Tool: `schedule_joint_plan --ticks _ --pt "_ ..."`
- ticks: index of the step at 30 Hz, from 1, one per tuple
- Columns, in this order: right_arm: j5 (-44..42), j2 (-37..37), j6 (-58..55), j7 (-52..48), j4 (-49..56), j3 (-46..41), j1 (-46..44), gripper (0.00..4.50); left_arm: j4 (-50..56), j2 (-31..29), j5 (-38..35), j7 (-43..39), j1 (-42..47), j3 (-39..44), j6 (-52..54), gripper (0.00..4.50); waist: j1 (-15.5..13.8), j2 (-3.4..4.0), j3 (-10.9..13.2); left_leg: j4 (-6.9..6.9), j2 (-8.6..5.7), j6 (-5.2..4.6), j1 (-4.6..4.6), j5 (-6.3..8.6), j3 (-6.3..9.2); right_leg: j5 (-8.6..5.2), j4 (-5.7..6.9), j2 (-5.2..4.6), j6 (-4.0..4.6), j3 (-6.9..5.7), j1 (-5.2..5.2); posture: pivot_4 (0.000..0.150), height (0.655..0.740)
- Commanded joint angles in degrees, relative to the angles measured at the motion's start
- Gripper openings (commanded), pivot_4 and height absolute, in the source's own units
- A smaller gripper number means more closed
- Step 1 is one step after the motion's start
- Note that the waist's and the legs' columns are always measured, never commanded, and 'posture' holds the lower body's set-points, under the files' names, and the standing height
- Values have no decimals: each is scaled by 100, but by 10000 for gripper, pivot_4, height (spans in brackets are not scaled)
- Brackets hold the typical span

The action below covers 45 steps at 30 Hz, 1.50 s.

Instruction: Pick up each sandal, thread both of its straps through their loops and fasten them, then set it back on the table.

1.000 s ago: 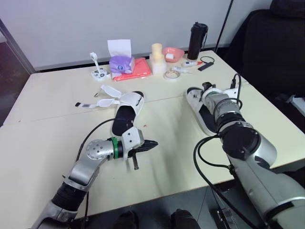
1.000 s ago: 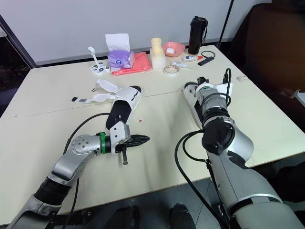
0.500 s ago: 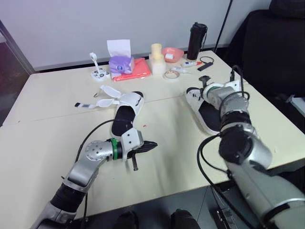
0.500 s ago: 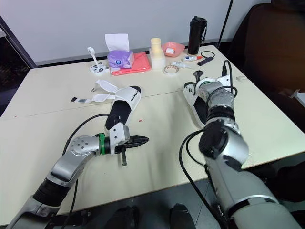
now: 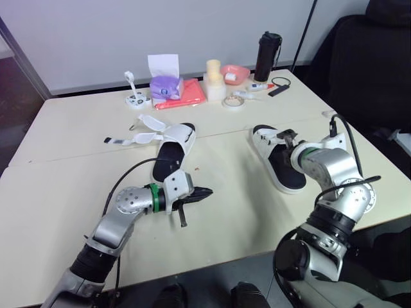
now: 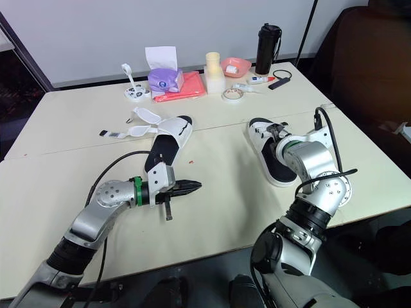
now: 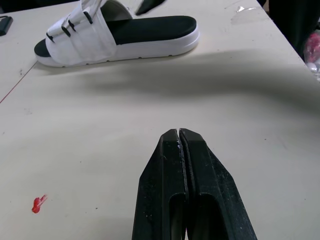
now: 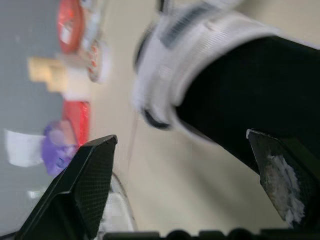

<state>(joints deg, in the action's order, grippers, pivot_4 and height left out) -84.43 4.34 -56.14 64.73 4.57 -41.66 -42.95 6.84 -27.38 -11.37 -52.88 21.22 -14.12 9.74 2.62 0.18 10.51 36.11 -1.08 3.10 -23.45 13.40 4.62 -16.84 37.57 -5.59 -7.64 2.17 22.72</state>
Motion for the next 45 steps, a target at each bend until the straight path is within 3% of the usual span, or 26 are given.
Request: schedule_joint_plan --ticks 1,5,9,13,17,20,27,32,37,45 --pt "-1659 1085 -725 -184 534 918 185 44901 109 22 -199 41 74 266 67 0 -9 0 0 0 0 0 -2 0 -2 0 -1 0 0 2 1 1500 7400" --pt "-2309 2854 -1711 -1839 678 1952 191 44901 254 99 -518 234 45 592 454 0 -5 0 0 1 1 -4 -4 2 -5 -1 -10 0 0 5 -2 1500 7400" --pt "-2138 3969 -2101 -3675 1111 2496 41 44901 639 150 -1011 633 46 1085 1180 0 1 -4 1 1 4 -15 -4 8 -2 -1 -16 5 0 5 -2 1500 7400" --pt "-657 4743 -2068 -5756 2062 3043 -65 44901 1050 304 -1584 1244 80 1604 2022 0 -23 -5 2 4 4 -17 -5 9 -3 -1 -22 5 -1 5 -5 1500 7400" --pt "1285 5580 -1163 -7878 2993 3963 324 44901 1187 689 -2305 2263 253 2373 2919 0 -68 -25 5 6 3 -16 -6 10 5 -2 -36 5 -3 -6 -12 1500 7400" --pt "2080 5727 -568 -8779 3069 4233 536 45000 1162 717 -2270 2750 333 2569 3157 9077 -64 -33 7 12 3 -15 -5 10 7 -1 -39 4 -4 -12 -20 1500 7400" --pt "3183 5599 9 -9668 2960 4556 673 45000 931 659 -1975 3278 646 2539 3149 44684 -159 -43 12 12 2 -14 -5 9 5 0 -37 3 -3 -10 -17 1500 7400" --pt "3514 5418 17 -9895 2919 4564 683 45000 661 1229 -2451 3819 862 2820 3651 44684 -222 -54 18 13 1 -13 -5 9 7 0 -40 2 -2 -12 -21 1500 7400" --pt "3711 5301 -65 -10071 2889 4538 625 45000 -91 2160 -3132 4880 1192 3600 4133 44684 -210 -79 32 19 0 -12 -5 9 10 1 -38 2 -2 -14 -24 1500 7400" --pt "3857 5142 -225 -10168 2918 4501 598 45000 -1391 2725 -3484 5470 1893 4227 3724 44684 -207 -90 38 18 -1 -9 -5 7 11 1 -39 2 -2 -16 -23 1500 7400"
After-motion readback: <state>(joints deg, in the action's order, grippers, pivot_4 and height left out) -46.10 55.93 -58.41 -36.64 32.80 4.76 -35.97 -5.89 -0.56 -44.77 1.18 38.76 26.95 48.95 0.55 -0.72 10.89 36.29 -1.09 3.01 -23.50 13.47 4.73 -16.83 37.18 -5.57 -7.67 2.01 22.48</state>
